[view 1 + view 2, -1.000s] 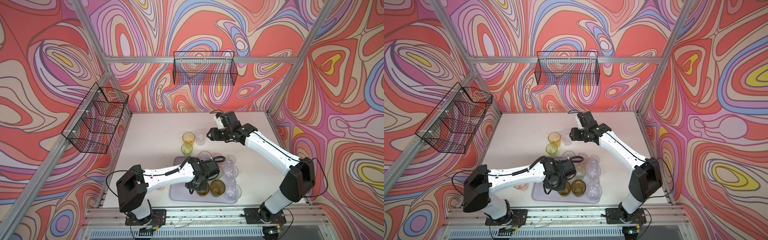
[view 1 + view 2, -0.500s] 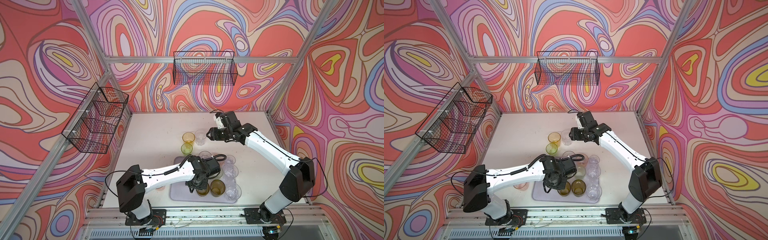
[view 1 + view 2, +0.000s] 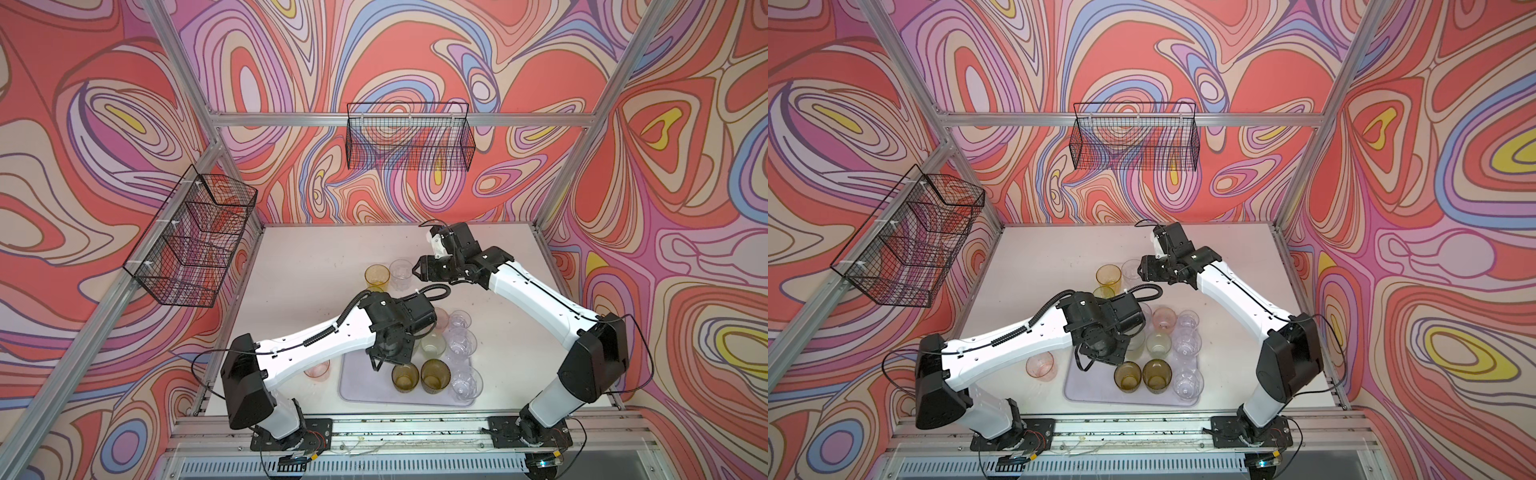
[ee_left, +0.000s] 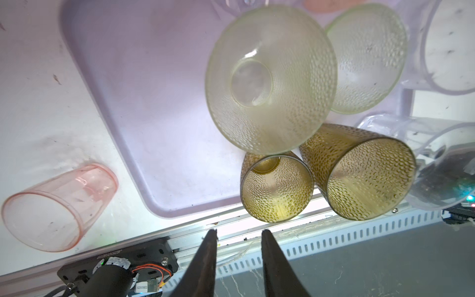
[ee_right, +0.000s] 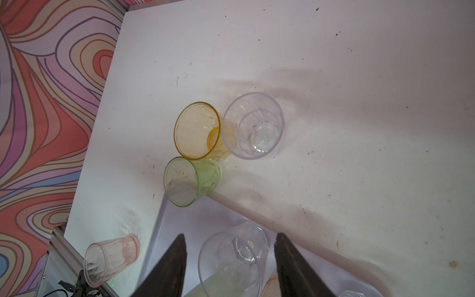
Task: Place the glasses into the tray
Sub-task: Place the glass on the tray.
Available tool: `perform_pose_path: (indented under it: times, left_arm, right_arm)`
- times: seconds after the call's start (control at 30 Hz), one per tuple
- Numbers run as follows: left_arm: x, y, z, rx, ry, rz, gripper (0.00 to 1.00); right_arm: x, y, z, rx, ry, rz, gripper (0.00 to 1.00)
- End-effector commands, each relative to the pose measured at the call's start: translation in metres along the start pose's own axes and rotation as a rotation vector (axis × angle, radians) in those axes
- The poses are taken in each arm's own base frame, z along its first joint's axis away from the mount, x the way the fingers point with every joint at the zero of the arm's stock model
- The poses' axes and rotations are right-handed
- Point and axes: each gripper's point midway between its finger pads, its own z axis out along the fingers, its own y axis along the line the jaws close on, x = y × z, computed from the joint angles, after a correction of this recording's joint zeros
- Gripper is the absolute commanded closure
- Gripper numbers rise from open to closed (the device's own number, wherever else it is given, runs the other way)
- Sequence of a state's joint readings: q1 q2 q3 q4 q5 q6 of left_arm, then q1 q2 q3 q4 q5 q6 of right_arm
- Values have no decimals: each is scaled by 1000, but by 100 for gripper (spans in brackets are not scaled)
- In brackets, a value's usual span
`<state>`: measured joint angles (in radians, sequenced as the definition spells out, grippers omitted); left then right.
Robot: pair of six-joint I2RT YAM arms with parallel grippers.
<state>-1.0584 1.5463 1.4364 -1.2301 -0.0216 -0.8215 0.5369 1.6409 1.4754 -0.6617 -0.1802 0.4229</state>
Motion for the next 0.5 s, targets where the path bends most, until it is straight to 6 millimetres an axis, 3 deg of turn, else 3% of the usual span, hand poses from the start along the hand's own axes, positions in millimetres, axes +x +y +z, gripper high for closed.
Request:
perform_pose_path:
  times: [0.0, 0.47]
  left_arm:
    - [-1, 24, -13, -45, 5, 7, 66]
    - [-59, 69, -2, -46, -43, -61, 66]
  right_arm:
    - [-6, 0, -3, 2, -10, -9, 42]
    - [1, -2, -3, 9, 26, -34, 40]
